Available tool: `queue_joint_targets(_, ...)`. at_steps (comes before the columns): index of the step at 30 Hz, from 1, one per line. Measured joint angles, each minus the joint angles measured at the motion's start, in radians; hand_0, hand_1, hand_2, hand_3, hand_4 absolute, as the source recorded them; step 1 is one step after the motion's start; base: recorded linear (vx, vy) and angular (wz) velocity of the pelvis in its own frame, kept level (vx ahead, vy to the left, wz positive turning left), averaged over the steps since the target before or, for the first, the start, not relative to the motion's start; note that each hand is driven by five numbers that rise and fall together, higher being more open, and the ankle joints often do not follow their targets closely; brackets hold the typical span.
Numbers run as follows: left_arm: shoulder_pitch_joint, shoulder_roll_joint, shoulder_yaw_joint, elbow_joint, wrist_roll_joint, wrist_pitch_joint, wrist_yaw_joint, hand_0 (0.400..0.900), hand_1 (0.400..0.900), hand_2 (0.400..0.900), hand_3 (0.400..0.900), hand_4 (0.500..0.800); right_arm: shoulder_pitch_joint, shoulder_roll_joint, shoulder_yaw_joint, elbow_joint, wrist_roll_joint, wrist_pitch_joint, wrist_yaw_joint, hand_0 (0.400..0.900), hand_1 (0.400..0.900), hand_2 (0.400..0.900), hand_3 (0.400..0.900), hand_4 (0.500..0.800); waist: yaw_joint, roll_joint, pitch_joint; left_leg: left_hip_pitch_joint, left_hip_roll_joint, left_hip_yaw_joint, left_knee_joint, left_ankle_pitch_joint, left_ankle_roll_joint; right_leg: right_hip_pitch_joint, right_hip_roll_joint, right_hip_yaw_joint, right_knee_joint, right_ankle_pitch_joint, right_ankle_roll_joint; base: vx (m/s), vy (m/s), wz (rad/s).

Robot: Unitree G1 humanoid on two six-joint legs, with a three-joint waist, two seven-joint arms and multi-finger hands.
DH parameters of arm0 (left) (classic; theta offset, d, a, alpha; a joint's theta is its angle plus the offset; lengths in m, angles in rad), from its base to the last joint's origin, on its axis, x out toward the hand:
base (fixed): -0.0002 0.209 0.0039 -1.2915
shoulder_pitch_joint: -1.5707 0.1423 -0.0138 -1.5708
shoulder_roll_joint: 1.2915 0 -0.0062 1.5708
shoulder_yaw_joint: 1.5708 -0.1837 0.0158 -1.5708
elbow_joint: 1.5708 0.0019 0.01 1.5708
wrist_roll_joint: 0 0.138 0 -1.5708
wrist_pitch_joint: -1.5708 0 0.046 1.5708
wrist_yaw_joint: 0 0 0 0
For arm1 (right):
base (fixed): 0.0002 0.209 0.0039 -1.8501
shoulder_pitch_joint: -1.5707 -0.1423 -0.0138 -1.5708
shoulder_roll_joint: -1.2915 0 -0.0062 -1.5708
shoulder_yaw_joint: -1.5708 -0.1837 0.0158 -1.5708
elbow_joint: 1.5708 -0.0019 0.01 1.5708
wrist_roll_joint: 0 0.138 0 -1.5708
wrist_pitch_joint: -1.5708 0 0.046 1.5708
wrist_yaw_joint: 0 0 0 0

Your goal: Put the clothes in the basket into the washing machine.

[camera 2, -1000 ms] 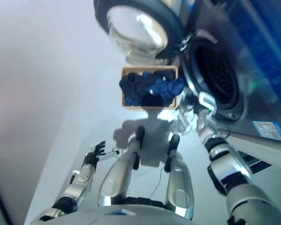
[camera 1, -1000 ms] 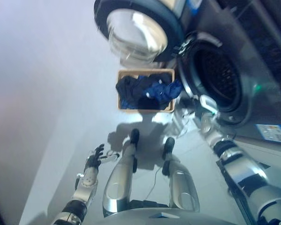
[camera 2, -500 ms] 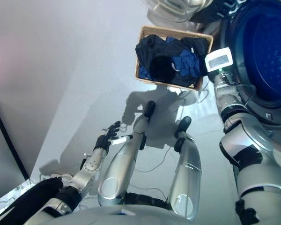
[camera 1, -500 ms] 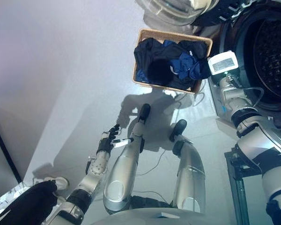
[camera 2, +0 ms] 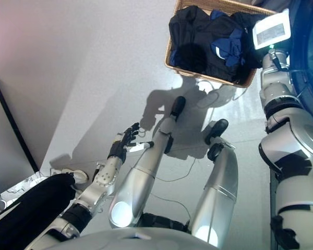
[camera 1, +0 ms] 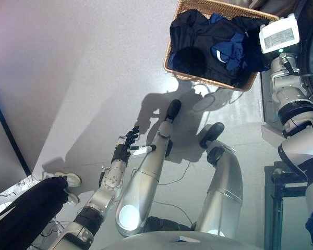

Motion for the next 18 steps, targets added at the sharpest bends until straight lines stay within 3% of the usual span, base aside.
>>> queue_joint_targets(18,-0.007,0.02,-0.007,-0.053,-0.002,-0.001,0.008,0.9,0.9,0.9,0.9,0.8,-0.027,-0.038,0.034,0.046,-0.038,0.015,0.031,0.9,0.9,0.9,0.9,0.8,0.022,0.01,0.001,-0.115,-0.036,-0.002,0.049,-0.003,0.009,-0.108,-0.044,-0.003,0.06,-0.015,0.002,-0.01,0.012,0.05)
